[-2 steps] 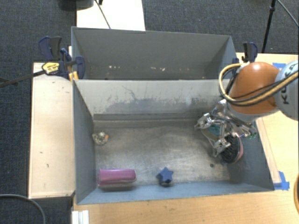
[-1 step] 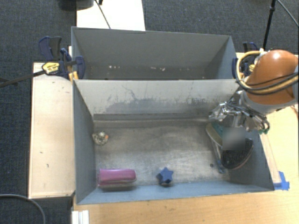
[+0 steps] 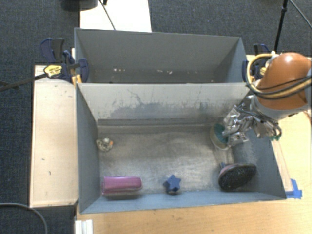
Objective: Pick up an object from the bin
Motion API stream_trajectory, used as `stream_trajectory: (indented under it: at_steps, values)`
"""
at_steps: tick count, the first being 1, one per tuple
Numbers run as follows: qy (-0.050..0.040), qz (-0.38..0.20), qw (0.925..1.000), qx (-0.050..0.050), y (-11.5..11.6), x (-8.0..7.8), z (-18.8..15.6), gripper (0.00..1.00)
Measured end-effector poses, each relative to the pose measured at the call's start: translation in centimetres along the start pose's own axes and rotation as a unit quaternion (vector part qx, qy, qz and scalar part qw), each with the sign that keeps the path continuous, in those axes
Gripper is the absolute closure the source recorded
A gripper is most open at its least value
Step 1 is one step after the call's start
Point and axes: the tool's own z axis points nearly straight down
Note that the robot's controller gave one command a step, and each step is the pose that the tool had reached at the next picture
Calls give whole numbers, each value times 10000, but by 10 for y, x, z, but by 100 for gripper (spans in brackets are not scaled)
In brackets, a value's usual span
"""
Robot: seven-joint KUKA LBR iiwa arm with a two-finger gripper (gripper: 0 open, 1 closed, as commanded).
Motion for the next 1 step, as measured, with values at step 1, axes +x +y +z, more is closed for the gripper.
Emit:
stream_trajectory:
  at_steps: [1]
  values:
    - [-23, -936, 9956, 22, 4, 0, -124, 100]
